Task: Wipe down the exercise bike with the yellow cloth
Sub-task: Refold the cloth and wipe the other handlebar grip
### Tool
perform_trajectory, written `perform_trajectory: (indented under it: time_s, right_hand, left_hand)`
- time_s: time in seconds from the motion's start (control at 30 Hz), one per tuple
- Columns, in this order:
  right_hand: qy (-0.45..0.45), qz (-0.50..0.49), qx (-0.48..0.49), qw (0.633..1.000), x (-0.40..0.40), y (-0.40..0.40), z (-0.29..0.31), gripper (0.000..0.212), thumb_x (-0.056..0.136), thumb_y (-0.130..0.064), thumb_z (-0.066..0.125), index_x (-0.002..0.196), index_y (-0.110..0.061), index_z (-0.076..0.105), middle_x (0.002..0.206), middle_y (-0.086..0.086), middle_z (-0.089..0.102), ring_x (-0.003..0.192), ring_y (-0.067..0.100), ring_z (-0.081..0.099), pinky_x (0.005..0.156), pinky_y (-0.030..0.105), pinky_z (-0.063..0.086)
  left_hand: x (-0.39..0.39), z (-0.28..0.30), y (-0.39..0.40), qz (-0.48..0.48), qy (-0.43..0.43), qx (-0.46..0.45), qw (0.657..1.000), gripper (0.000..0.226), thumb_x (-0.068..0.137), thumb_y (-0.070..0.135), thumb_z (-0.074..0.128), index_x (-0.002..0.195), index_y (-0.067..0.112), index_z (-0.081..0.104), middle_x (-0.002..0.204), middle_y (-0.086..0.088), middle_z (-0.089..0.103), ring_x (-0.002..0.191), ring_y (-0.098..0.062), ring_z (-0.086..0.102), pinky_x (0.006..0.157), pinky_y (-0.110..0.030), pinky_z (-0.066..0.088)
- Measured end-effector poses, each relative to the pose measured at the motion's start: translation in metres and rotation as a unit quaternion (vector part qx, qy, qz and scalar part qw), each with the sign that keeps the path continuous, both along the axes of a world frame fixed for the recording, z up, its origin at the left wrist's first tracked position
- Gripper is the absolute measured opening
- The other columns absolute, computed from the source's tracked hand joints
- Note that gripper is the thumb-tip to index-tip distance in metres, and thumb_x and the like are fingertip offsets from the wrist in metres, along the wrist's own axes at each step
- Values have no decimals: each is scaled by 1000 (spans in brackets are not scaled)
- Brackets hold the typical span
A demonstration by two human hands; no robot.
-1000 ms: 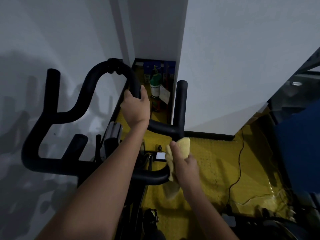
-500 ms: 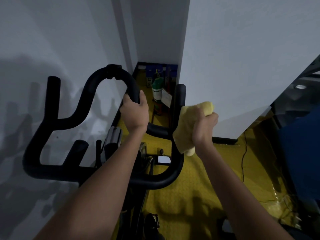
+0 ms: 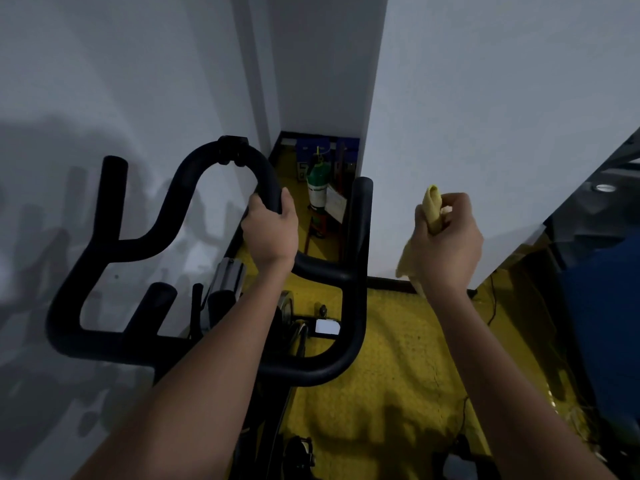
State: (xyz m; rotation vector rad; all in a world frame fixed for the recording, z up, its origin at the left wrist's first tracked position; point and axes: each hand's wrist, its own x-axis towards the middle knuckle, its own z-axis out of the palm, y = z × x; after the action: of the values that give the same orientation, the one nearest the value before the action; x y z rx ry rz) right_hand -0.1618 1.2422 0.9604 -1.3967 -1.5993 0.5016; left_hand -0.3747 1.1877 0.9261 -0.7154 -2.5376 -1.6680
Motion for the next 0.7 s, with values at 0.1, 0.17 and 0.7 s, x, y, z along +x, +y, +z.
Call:
perform_trajectory:
  time_s: [0.1,0.17,0.7]
  right_hand:
    - [34,38,-90,995,-23,6,-2,24,98,-46,59,108,-27,48,104,4,61,79,18,59,63,28,44]
    - [75,139,-200,967,-40,4,-6,34,94,-58,57,112,-30,50,117,11,59,91,23,63,75,36,56]
    - [167,134,-186,959,-61,-21,-40,22,103,-44,47,122,-33,48,130,-3,36,121,20,47,108,48,44]
  left_hand:
    - [-1,-1,1,2,4,0,1000,39,96,48,53,98,10,59,75,2,62,60,-9,60,44,-19,39]
    - [-1,-2,1,5,7,-3,1000,40,96,48,53,101,9,60,77,2,63,61,-9,60,45,-19,38]
    - [-4,-4,3,5,7,3,1000,45,95,50,53,104,7,59,81,0,65,65,-12,62,45,-16,36]
